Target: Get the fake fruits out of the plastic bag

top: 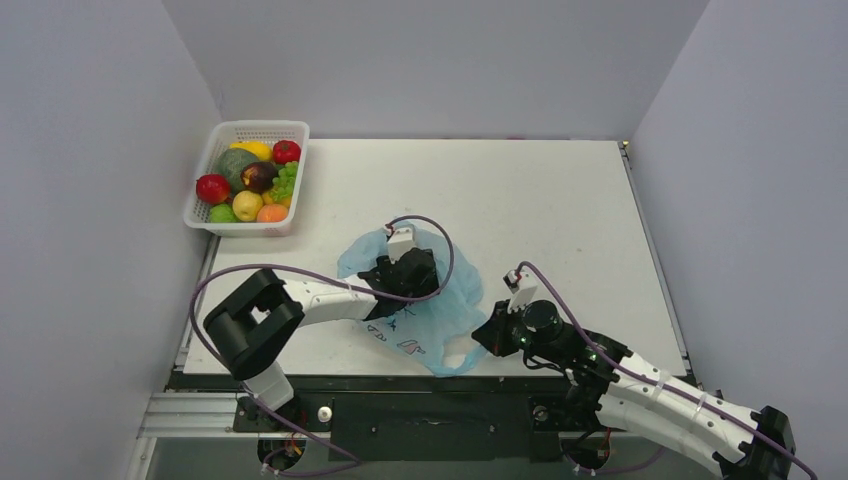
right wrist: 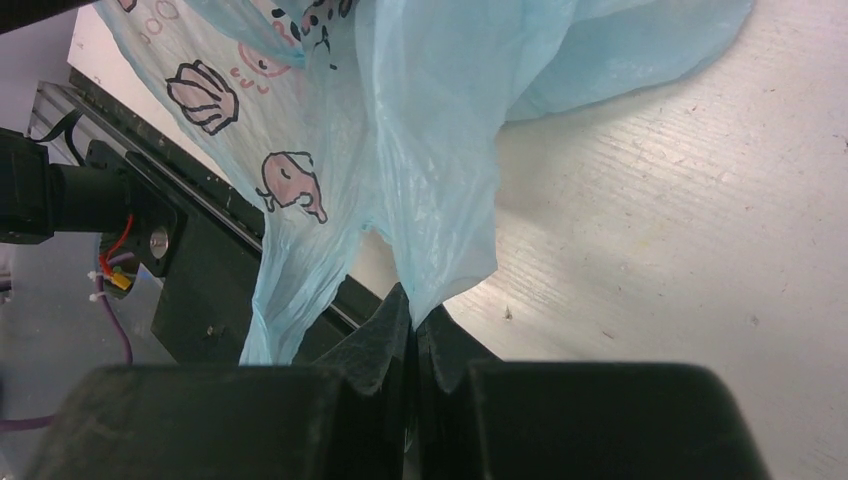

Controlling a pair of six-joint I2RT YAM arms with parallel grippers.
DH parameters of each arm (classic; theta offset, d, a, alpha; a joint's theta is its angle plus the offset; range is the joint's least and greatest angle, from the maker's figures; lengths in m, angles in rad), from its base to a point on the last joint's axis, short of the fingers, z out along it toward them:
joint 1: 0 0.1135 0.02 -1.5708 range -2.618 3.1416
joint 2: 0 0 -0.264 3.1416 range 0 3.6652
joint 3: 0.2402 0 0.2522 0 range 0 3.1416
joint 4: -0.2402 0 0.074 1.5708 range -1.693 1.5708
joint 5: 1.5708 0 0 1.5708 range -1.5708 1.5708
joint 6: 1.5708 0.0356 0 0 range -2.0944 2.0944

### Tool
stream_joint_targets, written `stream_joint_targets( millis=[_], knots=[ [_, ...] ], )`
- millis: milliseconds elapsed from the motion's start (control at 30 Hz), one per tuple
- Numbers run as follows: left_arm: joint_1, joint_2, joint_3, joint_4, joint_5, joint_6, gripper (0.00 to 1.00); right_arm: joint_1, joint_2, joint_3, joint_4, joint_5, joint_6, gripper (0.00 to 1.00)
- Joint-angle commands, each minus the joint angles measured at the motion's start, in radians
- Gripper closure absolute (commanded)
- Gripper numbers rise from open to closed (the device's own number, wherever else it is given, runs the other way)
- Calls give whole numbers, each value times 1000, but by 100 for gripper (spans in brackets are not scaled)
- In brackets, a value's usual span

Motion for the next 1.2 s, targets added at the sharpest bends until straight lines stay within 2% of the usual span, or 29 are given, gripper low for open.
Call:
stream_joint_targets(
  millis=[0,133,300,367,533,700,800,933,1033,1167],
  knots=[
    [9,80,66,46,29,14,36,5,-2,49,24,8,-12,100],
    [4,98,97,41,41,38,56,5,-7,54,17,7,-13,100],
    [-6,-1,86,-21,9,52,73,5,-13,59,3,18,-13,100],
    [-8,-57,72,-45,10,65,76,5,-9,59,5,24,-17,100],
    [-7,-249,16,-91,118,77,79,5,20,72,3,41,-30,100],
    [20,-430,-92,-79,345,51,79,3,39,78,13,69,-45,100],
    [25,-521,-149,-96,435,23,79,3,44,90,21,72,-51,100],
    [23,-664,-273,-91,347,-55,80,3,58,80,51,59,-45,100],
    [25,-805,-377,91,294,-100,79,6,68,71,72,38,-36,100],
    [25,-928,-550,370,152,-75,77,14,56,44,97,15,-15,100]
  ],
)
